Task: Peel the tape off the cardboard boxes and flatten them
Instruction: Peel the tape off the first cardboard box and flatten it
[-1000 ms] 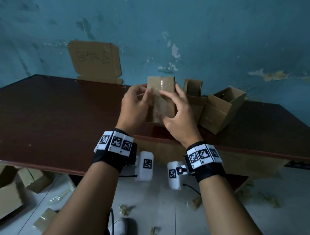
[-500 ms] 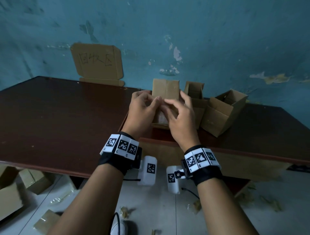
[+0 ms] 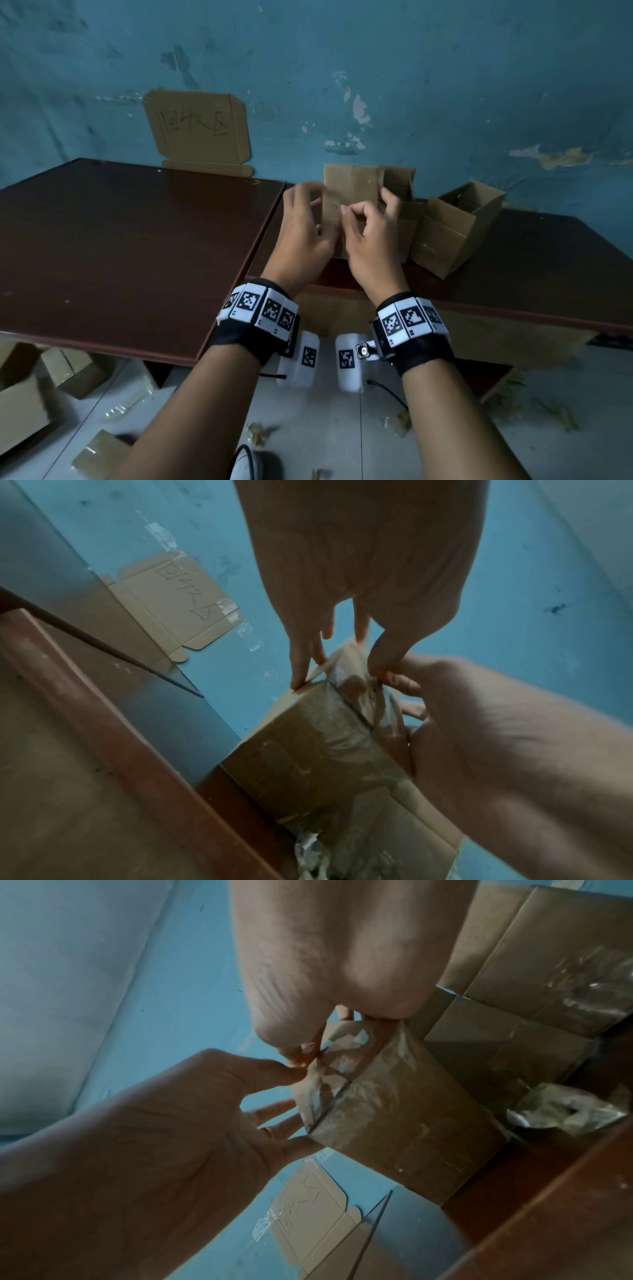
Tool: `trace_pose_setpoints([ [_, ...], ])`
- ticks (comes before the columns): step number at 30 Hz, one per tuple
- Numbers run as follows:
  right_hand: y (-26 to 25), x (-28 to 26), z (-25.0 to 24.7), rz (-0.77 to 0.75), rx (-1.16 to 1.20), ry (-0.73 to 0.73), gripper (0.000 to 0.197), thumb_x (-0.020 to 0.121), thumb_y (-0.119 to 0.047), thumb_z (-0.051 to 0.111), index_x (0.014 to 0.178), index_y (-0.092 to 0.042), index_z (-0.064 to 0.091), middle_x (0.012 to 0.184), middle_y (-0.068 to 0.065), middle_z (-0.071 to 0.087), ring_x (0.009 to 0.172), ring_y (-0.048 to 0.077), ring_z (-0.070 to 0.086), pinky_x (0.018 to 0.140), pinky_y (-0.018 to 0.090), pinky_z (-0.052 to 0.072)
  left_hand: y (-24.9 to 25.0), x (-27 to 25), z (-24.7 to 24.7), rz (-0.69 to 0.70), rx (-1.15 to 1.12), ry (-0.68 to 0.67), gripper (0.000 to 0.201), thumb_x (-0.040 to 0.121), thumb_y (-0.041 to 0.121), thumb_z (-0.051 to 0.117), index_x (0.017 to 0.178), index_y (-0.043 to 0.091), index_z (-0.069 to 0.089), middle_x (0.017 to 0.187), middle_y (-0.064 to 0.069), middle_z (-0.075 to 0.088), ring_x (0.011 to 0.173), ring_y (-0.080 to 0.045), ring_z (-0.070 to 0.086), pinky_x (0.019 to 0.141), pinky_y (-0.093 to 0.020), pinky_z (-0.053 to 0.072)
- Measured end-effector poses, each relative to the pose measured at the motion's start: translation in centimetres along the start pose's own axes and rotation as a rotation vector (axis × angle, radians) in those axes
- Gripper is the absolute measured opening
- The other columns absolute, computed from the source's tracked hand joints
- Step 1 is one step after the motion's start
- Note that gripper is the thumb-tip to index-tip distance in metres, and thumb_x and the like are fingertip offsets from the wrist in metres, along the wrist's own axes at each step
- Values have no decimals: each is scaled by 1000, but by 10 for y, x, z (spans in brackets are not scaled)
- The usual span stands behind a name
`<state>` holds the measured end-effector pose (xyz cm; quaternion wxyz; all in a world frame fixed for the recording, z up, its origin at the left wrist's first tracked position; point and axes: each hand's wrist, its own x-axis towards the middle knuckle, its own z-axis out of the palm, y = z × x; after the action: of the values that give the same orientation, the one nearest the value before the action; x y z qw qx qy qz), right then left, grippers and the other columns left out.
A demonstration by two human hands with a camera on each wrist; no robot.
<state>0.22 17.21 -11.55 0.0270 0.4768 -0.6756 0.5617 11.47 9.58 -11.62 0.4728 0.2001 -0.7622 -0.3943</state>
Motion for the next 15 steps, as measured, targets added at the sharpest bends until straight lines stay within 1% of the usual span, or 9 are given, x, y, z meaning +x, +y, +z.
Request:
trace_pose_setpoints([
  [2, -1, -1, -1, 14, 13, -13, 21, 108, -27, 60, 106, -8, 69, 163, 9, 27, 142, 5, 35, 94, -11, 21, -1, 1, 0, 46, 29, -18, 45, 99, 4, 70, 135, 23, 50, 143, -6, 41, 129, -13, 60, 105, -36, 58],
  [4, -1, -1, -4, 16, 26, -22, 20, 107, -26, 60, 106, -9, 70, 163, 8, 28, 134, -6, 30, 94, -10, 23, -2, 2, 1, 63, 141, -26, 34, 97, 5, 71, 125, 21, 59, 145, -5, 42, 129, -16, 57, 103, -40, 59],
  [6, -1, -1, -3, -8, 46, -14, 16, 106, -25, 63, 103, -12, 72, 159, 8, 33, 133, -7, 31, 98, -8, 23, -2, 2, 0, 61, 194, 23, 20, 98, 8, 71, 115, 15, 64, 144, -4, 45, 126, -12, 54, 101, -36, 57],
  [8, -1, -2, -1, -37, 56, -13, 14, 104, -24, 67, 106, -12, 72, 158, 9, 35, 138, -3, 34, 103, -6, 23, -2, 4, -1, 68, 205, 83, 12, 99, 8, 70, 109, 13, 65, 140, -2, 48, 118, -4, 52, 99, -25, 54],
  [9, 0, -3, 1, -49, 64, -16, 14, 104, -24, 68, 109, -11, 71, 158, 10, 34, 143, 3, 35, 108, -2, 26, -3, 5, -2, 72, 217, 105, 11, 98, 7, 70, 107, 13, 67, 138, -1, 50, 112, 1, 51, 97, -18, 51],
  [11, 1, -5, 6, -61, 77, -18, 16, 104, -24, 67, 113, -11, 67, 162, 12, 32, 153, 16, 34, 119, 16, 32, -5, 7, -3, 60, 221, 126, 10, 97, 6, 71, 103, 13, 69, 136, 2, 52, 104, 5, 52, 91, -9, 47],
  [13, 2, -6, 10, -58, 83, -28, 19, 105, -25, 65, 118, -11, 63, 165, 13, 28, 157, 20, 30, 123, 30, 34, -5, 8, -4, 28, 183, 139, 9, 97, 6, 72, 100, 15, 70, 135, 3, 53, 111, 3, 54, 89, -4, 44],
  [14, 2, -7, 11, -54, 84, -34, 21, 105, -26, 64, 120, -11, 62, 166, 13, 26, 158, 20, 27, 124, 32, 33, -5, 8, -4, 16, 168, 146, 10, 97, 7, 72, 98, 17, 71, 135, 3, 54, 115, 2, 54, 90, -2, 43],
  [15, 2, -7, 12, -50, 84, -42, 23, 105, -27, 63, 121, -11, 60, 167, 12, 24, 158, 20, 25, 124, 29, 32, -5, 9, -5, 6, 159, 150, 11, 97, 8, 73, 96, 19, 71, 134, 4, 55, 115, 4, 54, 90, -1, 41],
])
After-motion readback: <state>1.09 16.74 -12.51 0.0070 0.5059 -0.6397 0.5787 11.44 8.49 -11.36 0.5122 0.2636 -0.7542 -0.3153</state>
